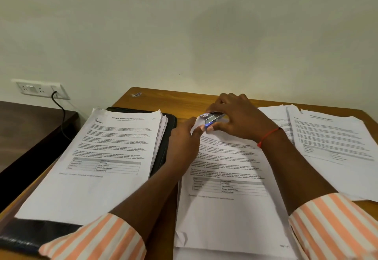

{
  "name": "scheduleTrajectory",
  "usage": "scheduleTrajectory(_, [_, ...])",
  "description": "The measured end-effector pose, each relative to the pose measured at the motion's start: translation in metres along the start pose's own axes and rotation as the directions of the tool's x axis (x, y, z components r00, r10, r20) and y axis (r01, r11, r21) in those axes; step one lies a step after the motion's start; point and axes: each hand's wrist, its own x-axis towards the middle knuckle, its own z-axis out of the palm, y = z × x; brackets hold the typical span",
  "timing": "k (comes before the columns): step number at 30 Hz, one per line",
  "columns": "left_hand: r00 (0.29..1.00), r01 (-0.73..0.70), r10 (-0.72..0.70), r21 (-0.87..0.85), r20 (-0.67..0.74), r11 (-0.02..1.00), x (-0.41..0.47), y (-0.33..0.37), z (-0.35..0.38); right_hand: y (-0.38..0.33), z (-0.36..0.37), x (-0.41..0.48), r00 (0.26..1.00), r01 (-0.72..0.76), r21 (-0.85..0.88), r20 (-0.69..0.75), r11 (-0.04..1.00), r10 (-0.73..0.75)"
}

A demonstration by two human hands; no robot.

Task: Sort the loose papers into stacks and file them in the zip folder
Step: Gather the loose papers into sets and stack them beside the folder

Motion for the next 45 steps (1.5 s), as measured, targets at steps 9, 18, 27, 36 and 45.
scheduleTrajectory(9, [0.999,-0.041,0.042,0.048,-0.015,0.998,0.0012,-0.0009,0.0002,-0.0053,-0.0071,-0.0009,1.0,0.023,-0.033,0.017,0.999,-0.023])
scheduleTrajectory(18, [0.999,-0.041,0.043,0.081,-0.012,0.996,0.0008,0.0003,-0.0001,-0.0037,-0.0064,-0.0008,0.999,0.03,-0.014,-0.036,0.999,-0.03])
scheduleTrajectory(27, [1.0,-0.016,0.019,0.095,-0.023,0.995,0.0032,-0.0018,0.0032,-0.0062,-0.0029,0.0005,0.995,0.027,0.013,-0.1,1.0,-0.026])
scheduleTrajectory(36, [1.0,-0.003,0.004,0.083,-0.014,0.997,0.0044,-0.0015,0.0035,-0.0067,-0.0017,-0.001,0.99,0.019,0.037,-0.14,0.999,-0.014])
scheduleTrajectory(45, [0.999,-0.045,0.045,0.08,0.003,0.996,0.0013,0.0024,0.0009,-0.0039,-0.0055,-0.0019,0.991,0.022,0.061,-0.134,0.998,-0.013])
